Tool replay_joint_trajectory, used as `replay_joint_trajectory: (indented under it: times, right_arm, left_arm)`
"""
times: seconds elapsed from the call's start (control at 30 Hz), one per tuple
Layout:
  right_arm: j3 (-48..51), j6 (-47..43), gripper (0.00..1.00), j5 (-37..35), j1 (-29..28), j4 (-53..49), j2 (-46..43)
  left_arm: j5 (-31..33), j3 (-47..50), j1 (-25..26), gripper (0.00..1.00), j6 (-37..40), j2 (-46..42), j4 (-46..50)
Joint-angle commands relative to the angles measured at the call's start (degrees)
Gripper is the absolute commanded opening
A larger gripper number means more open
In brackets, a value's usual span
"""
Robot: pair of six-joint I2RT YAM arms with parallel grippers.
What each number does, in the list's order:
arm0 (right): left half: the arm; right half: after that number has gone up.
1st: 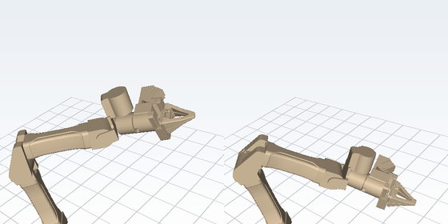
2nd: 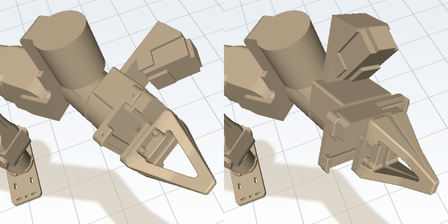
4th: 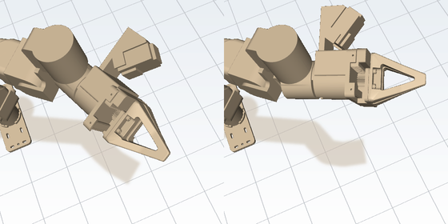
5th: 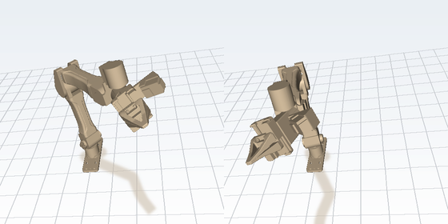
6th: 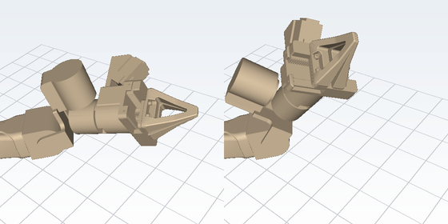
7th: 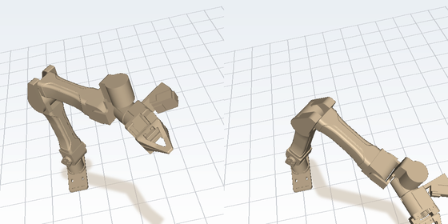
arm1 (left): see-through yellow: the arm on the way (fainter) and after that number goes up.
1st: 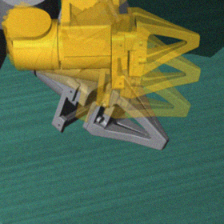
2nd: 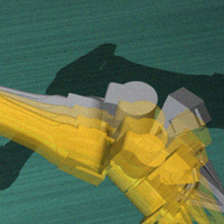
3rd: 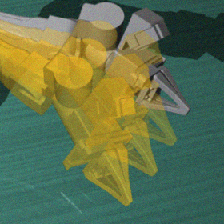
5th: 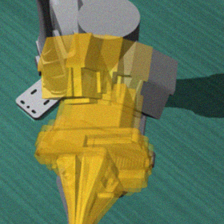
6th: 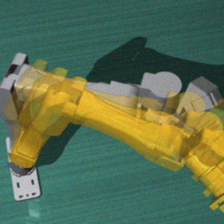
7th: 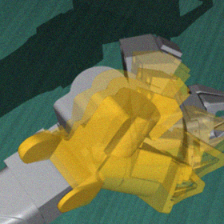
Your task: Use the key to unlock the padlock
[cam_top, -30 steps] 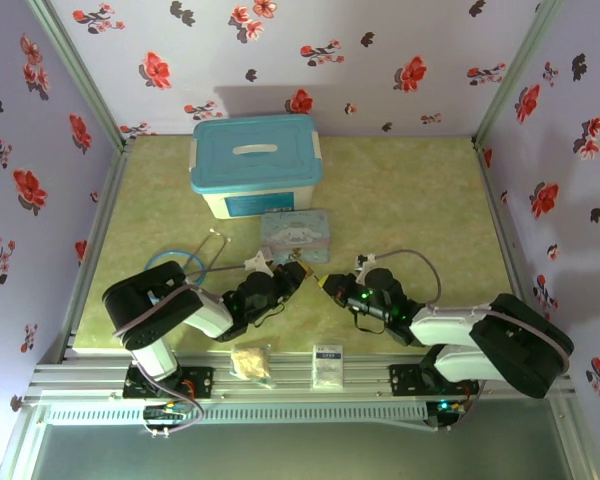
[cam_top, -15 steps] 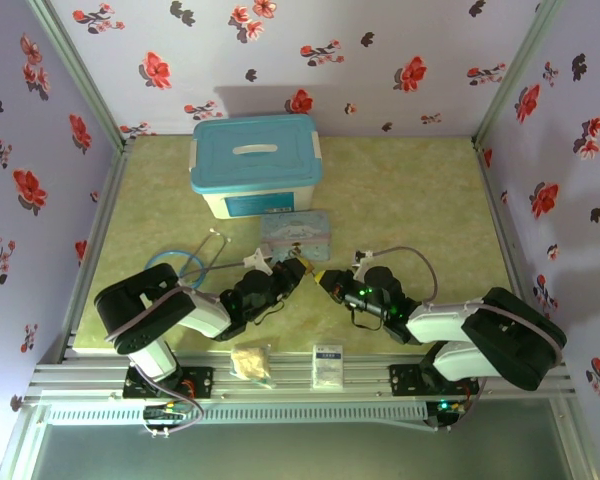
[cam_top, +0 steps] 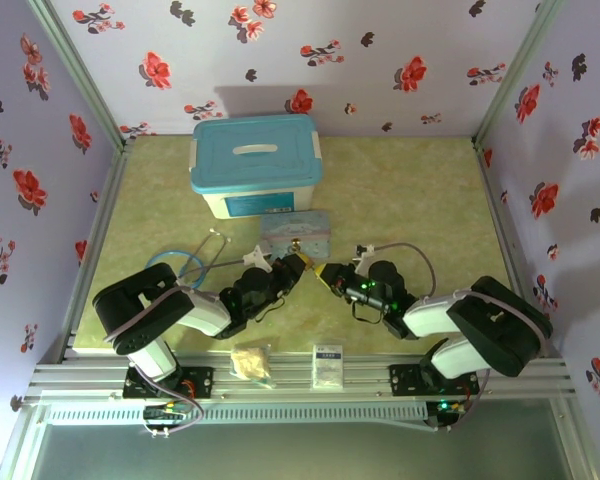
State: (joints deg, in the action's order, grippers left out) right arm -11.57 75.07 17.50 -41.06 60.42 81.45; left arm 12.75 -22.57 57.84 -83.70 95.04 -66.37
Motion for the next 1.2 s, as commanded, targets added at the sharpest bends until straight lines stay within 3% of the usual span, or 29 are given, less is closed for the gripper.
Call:
replay_joint_trajectory:
  times: [0.0,0.4,0.6,0.73,0.8,0.93,1.03,1.17]
  right_arm:
    - [-0.7,-0.1,0.0,1.2,2.3,3.7,0.4]
    - [-4.8,-3.1,0.0,-2.0,0.5,-1.7,-1.2]
    - [-6.3,-1.3,0.0,-3.4,-0.7,0.8,-0.8]
    - [-4.8,-2.3,0.15,-5.4,-0.6,-5.0,-3.6]
    - [-4.0,-3.0,0.17,-6.4,-0.7,-8.8,-6.0]
    - [-1.5,-1.4,0.14,-9.4,-0.9,-10.2,-9.8]
    - [-2.2,-2.1,0.01,-9.8,-1.0,-13.3,-11.3]
    - [-3.5,-2.7,0.0,-9.9,-1.8,-13.9,-10.8]
  left_arm:
    - [-4.6,-1.8,1.4,0.0,0.2,-1.0,-5.6]
    - [-5.7,-5.3,3.5,0.0,-0.4,2.3,-5.4]
    - [-5.4,-7.5,4.9,0.0,-0.5,4.4,-5.5]
    - [-3.5,-5.8,4.9,0.0,-0.7,3.6,-5.5]
    - [-2.8,-4.9,4.6,0.0,-0.6,3.4,-5.6]
    - [-2.5,-4.5,4.2,0.0,-0.8,4.0,-6.0]
    - [-2.7,-4.9,4.2,0.0,-0.8,4.3,-6.0]
    - [-2.7,-4.8,4.2,0.0,-1.0,4.4,-5.9]
